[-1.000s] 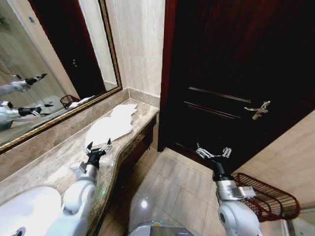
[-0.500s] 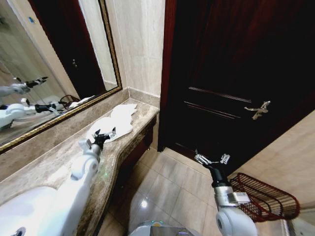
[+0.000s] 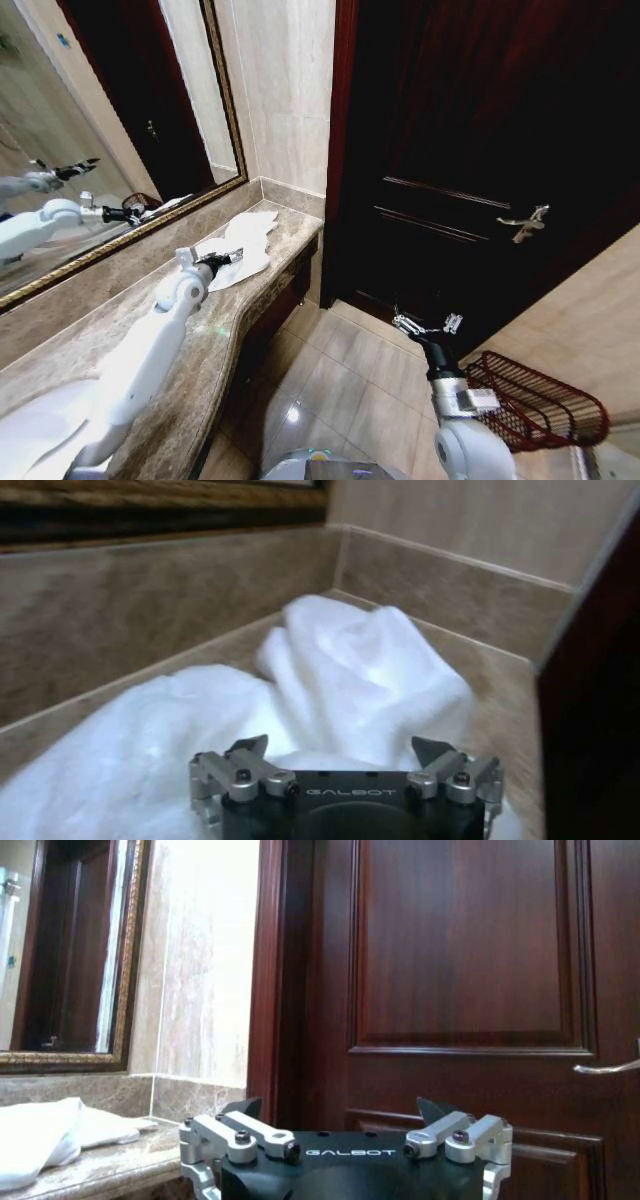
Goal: Discard the used towel into the hamper.
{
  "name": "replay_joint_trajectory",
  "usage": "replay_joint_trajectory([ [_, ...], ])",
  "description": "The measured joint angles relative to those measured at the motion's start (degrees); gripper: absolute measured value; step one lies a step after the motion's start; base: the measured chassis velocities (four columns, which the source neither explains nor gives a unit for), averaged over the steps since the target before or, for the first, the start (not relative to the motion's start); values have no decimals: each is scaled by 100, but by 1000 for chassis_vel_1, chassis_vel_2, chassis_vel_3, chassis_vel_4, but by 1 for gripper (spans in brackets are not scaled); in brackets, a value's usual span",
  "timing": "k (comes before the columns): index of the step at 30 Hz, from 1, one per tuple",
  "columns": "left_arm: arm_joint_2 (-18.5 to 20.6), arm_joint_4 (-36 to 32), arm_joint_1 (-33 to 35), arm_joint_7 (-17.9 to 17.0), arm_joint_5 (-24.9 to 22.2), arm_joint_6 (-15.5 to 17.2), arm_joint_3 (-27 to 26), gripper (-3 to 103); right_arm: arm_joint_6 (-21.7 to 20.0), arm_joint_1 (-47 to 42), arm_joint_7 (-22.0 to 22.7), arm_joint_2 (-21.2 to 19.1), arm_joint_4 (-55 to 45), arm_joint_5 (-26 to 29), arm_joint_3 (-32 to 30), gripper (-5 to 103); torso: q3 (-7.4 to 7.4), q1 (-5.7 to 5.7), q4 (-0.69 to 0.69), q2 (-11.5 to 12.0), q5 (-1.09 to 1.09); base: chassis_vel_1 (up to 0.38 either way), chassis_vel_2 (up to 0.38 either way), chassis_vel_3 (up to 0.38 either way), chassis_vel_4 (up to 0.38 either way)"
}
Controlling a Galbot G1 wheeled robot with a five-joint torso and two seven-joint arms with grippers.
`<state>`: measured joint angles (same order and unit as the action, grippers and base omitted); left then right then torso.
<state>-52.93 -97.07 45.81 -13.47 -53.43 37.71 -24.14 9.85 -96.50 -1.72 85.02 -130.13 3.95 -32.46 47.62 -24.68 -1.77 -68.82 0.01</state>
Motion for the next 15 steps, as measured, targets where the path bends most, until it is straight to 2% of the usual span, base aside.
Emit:
replay_joint_trajectory([
  [2, 32, 9, -8, 88, 0, 43, 18, 92, 11, 7, 0, 6, 9, 3, 1, 100, 0, 1, -1, 0, 1, 0, 0, 0, 0],
  [5, 52, 107, -5, 159, 11, 69, 62, 76, 46, 34, 1, 12, 38, 17, 4, 100, 0, 1, 0, -1, -2, 0, 0, 0, 0],
  [7, 39, 108, 28, 161, 13, 60, 56, 76, 50, 38, 1, 6, 42, 24, 4, 100, 0, 1, 0, -1, 0, 0, 0, 0, 0],
  [10, -46, 52, 182, 162, 45, 5, -41, 59, 55, 59, 2, -12, 55, 44, 11, 100, 0, 1, 0, -1, -2, 0, 0, 0, 0],
  [11, -46, 52, 182, 162, 45, 5, -41, 59, 55, 59, 2, -12, 55, 44, 11, 100, 0, 1, 0, -1, -2, 0, 0, 0, 0],
  [14, -105, -67, 365, 154, 68, -109, -185, 43, 55, 77, -3, -14, 57, 49, 35, 100, 0, 1, 0, -1, -1, 0, 0, 0, 0],
  [15, -113, -97, 404, 136, 65, -157, -215, 43, 55, 77, -5, -10, 57, 49, 40, 100, 0, 1, 0, -1, -1, 0, 0, 0, 0],
])
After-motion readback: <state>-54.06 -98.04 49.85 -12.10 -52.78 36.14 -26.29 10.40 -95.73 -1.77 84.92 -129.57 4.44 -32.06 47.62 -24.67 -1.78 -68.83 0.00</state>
